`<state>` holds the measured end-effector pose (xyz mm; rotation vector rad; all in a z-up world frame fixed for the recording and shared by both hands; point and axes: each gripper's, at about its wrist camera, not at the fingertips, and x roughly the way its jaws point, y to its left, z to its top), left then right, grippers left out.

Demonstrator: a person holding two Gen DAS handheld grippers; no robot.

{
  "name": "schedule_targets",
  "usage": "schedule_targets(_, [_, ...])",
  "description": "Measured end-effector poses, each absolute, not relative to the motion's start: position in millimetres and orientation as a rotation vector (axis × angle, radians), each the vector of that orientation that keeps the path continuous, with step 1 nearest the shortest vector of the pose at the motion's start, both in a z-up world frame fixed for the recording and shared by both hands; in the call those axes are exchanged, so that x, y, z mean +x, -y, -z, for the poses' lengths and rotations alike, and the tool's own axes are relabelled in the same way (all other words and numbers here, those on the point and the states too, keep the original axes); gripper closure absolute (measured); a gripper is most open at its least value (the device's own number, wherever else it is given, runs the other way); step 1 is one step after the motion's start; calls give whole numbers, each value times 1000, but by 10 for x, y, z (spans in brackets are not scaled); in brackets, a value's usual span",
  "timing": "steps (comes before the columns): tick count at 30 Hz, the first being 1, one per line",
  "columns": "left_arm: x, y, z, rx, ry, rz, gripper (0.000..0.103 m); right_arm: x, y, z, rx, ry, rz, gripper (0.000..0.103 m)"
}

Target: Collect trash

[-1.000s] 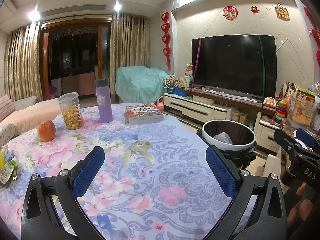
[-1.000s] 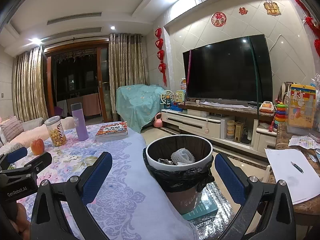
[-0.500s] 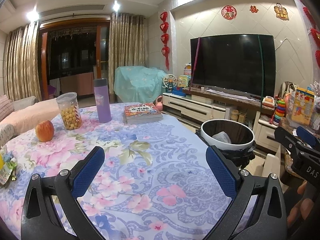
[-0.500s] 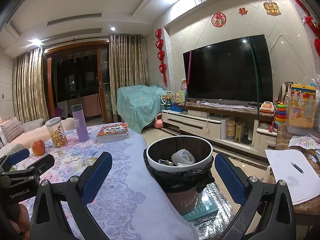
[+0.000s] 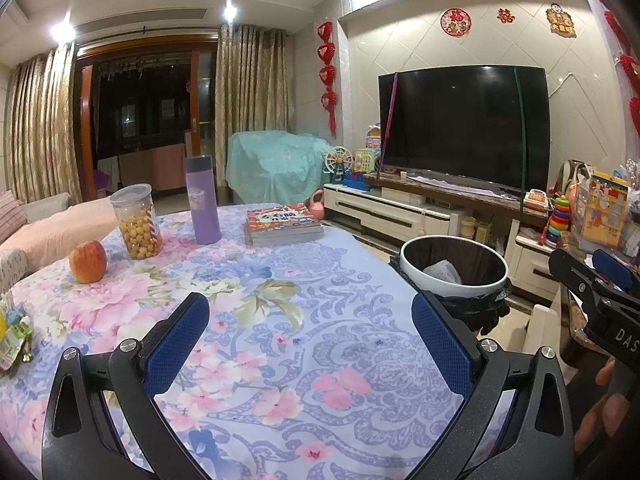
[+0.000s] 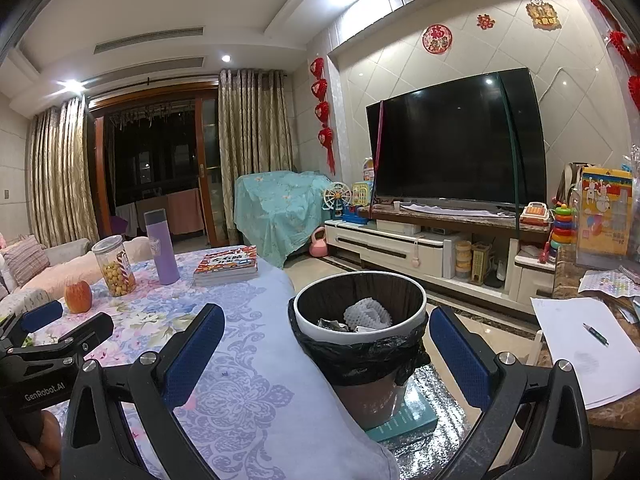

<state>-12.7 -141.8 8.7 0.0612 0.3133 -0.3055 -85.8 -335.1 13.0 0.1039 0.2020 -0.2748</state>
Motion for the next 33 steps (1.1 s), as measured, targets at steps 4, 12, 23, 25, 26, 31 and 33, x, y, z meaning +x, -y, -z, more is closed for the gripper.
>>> schedule_targets(4, [-124, 1418, -80, 62, -314, 307, 0, -859, 3365, -127, 104, -202, 275, 0])
schedule_targets(12, [-123, 1423, -71, 65, -316, 308, 0, -855, 3355, -129, 103, -203, 275, 0])
schedule_targets(23, [-106, 1431, -54, 65, -312, 314, 0, -842, 3330, -131, 112, -208, 269, 0])
schedule_targets(25, [-96, 1442, -34, 69, -313, 315, 0, -841, 3332, -131, 111, -210, 270, 0])
schedule_targets(26, [-81, 1438, -30, 72, -315, 312, 0, -835, 3317, -130, 110, -213, 271, 0])
schedule_targets(31, [-9, 1397, -8, 57, -330, 314, 0, -786, 3313, -114, 112, -221, 270, 0])
schedule_targets(33, [16, 1380, -3, 55, -333, 316, 0, -769, 3298, -112, 111, -224, 271, 0])
